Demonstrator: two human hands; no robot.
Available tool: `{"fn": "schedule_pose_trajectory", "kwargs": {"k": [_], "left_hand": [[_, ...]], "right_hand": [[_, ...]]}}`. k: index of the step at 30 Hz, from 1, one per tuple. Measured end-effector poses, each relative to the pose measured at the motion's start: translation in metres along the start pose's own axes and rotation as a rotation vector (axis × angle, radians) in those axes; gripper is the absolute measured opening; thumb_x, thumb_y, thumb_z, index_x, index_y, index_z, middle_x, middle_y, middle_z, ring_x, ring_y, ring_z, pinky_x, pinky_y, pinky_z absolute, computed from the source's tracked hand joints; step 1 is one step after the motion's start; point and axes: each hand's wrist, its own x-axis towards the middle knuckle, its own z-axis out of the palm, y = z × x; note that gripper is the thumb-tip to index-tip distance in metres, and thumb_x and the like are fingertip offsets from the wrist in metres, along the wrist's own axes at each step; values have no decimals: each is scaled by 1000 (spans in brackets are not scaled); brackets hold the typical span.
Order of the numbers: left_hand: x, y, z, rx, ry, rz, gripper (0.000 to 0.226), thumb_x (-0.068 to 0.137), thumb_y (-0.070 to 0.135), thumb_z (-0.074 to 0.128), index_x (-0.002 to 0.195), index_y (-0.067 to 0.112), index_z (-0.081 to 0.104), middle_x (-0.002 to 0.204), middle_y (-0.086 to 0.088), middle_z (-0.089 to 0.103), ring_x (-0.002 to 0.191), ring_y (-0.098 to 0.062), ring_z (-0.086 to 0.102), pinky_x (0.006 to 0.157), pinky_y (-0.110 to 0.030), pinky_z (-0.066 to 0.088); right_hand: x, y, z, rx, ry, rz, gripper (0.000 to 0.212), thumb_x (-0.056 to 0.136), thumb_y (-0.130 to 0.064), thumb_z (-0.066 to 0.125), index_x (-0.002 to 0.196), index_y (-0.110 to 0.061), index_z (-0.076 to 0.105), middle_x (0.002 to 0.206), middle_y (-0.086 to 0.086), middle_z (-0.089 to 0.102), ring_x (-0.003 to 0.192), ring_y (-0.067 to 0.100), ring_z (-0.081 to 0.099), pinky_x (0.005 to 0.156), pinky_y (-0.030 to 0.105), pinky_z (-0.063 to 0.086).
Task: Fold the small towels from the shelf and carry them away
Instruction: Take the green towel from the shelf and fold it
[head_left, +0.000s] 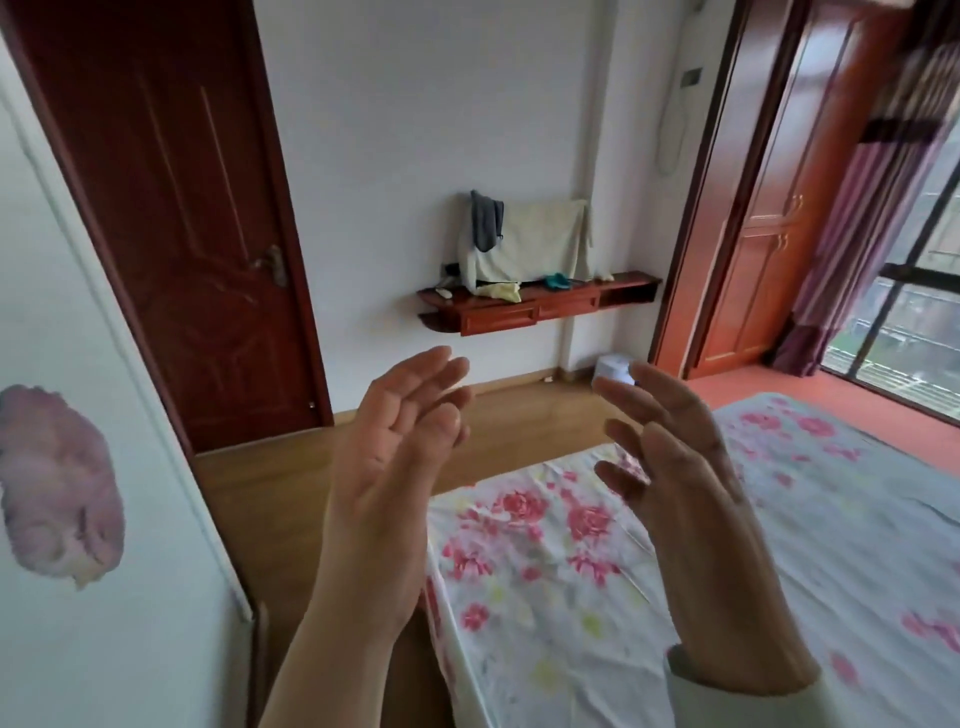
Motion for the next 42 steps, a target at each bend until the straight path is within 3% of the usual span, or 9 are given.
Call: {"fn": "schedule_pose_trajectory", "kwargs": {"k": [7,11,17,21,35,42], "left_hand": [[92,-38,-24,71,62,-14,53,79,43,63,130,29,62,130,7,70,124,-15,64,103,-38,48],[139,-60,-44,120,91,-6,54,80,43,62,131,28,61,130,9,69,124,-13,64,104,-38,48],[200,-91,-91,177,147,17,54,81,47,62,133,32,60,131,12,69,125,-10,63,105,-41,48],[247,-118,-136,155,175,27,53,81,45,63,132,30,61,131,10,69,126,-12,63,104,-40,48],[479,-207,-322,71,137,-39,42,90,28,54,131,23,62,129,6,71,122,-14,66,100,-39,48],[581,-266,-373,40,133,-63,40,88,28,56,127,26,65,128,4,72,121,-15,67,98,-40,47]], "right_hand": [[105,51,24,-16,-88,23,64,68,-68,70,128,-51,57,137,-20,62,123,4,59,95,39,47],[162,80,43,20,-137,34,50,74,-57,57,124,-55,58,136,-21,62,126,5,57,94,38,45],[229,128,85,31,-176,35,50,79,-54,55,129,-52,57,138,-19,61,126,8,57,95,41,45],[278,168,121,45,-194,38,40,89,-41,54,127,-51,59,138,-17,62,128,12,55,98,44,44],[479,299,288,-33,-156,24,44,85,-52,52,129,-54,55,137,-22,61,127,5,57,102,44,46],[577,367,333,-5,-101,-11,45,84,-48,61,128,-47,58,138,-15,62,127,12,56,97,40,44]]}}
